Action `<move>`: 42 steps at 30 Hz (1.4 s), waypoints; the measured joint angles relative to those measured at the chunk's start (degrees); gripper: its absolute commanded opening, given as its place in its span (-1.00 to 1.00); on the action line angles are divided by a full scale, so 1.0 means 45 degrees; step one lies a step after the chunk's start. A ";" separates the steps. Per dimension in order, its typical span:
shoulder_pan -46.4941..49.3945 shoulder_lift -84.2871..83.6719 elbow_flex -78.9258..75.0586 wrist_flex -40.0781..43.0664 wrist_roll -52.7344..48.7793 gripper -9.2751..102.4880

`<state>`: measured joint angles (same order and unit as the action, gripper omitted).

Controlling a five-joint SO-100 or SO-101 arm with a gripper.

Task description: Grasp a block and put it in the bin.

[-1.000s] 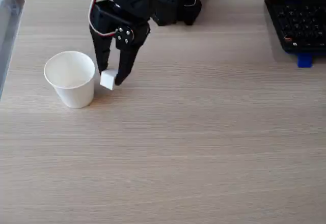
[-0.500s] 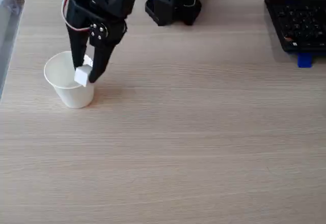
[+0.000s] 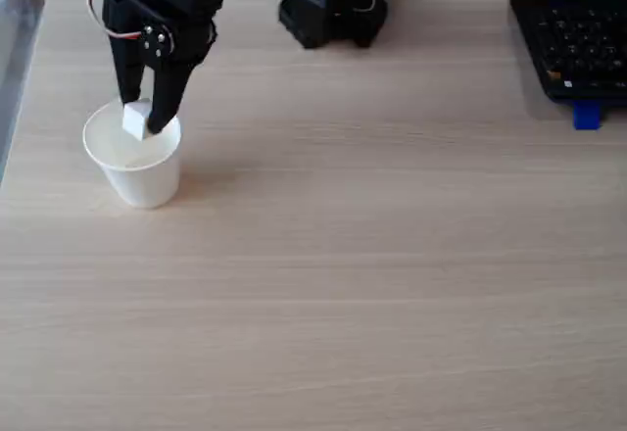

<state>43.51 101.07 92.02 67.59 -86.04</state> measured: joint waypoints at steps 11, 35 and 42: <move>0.0273 -0.0176 -0.0059 0.0078 -0.0117 -0.76; 0.0352 -0.0195 -0.0059 -0.0215 -0.0215 -0.38; 0.0332 -0.0195 -0.0059 -0.0215 -0.0176 -0.40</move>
<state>45.00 100.20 91.76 66.62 -86.84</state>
